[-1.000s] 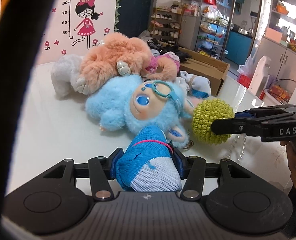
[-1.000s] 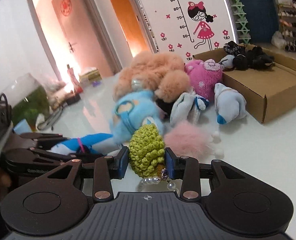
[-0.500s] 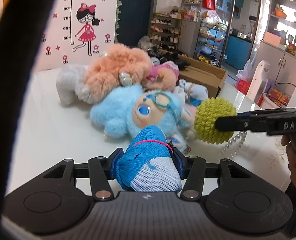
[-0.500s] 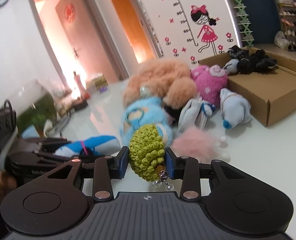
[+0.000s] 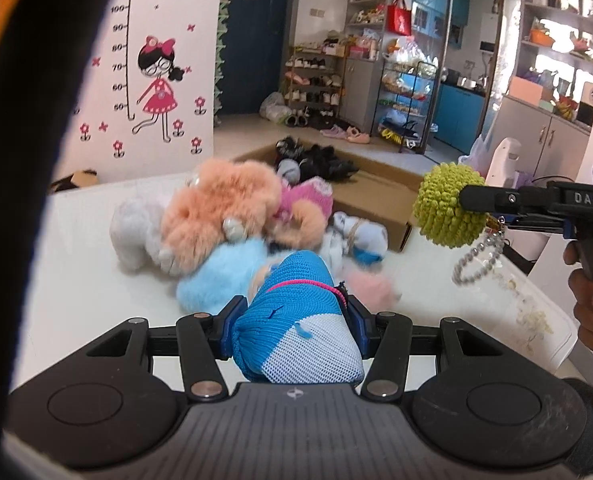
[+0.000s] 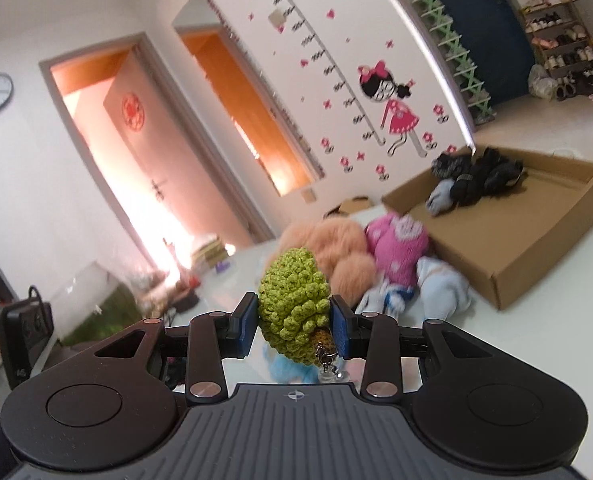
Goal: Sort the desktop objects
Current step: 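Lift the sock and durian keychain and carry both toward the cardboard box, then lower both items into the box and open both tools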
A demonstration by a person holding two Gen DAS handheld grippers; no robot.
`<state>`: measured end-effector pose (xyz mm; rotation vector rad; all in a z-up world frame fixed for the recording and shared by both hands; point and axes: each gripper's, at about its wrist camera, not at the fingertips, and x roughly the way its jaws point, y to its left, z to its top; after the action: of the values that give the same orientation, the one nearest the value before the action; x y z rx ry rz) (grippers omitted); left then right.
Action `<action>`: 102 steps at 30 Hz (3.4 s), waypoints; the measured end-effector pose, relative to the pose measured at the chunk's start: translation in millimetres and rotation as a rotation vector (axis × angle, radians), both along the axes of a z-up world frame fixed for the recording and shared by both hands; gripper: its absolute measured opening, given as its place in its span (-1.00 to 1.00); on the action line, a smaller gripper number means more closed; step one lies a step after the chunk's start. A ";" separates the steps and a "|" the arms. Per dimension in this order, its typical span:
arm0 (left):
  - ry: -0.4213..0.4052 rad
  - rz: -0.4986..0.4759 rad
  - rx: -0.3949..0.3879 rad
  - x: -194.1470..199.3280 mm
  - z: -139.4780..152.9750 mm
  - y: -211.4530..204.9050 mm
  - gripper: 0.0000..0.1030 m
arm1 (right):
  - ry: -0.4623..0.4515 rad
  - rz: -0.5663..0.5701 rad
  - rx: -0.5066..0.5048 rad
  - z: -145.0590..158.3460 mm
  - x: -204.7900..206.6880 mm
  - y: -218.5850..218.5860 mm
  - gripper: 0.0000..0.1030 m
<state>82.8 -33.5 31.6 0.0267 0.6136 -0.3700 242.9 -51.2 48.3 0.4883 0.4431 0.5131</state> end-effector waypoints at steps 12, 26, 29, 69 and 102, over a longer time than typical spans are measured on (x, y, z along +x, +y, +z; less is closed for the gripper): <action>-0.019 -0.111 -0.060 92.3 65.4 -52.0 -0.07 | -0.071 -0.132 0.002 61.0 58.8 -52.7 -0.14; 0.026 -0.113 -0.037 185.6 77.1 -120.9 -0.07 | -0.069 -0.229 -0.037 89.5 113.4 -88.4 -0.14; 0.030 -0.113 -0.038 190.3 78.0 -124.2 -0.07 | -0.076 -0.233 -0.049 93.9 116.3 -88.2 -0.14; 0.297 -0.121 0.044 293.7 -15.6 -195.0 -0.07 | 0.149 -0.352 -0.175 7.3 212.7 -133.4 -0.14; 0.303 -0.070 -0.026 278.4 12.7 -162.0 0.25 | 0.103 -0.390 -0.247 18.6 183.3 -118.1 0.46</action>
<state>361.2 -195.5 44.3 -0.0331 0.9086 -0.4543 426.2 -169.3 66.9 0.3515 0.4887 0.0557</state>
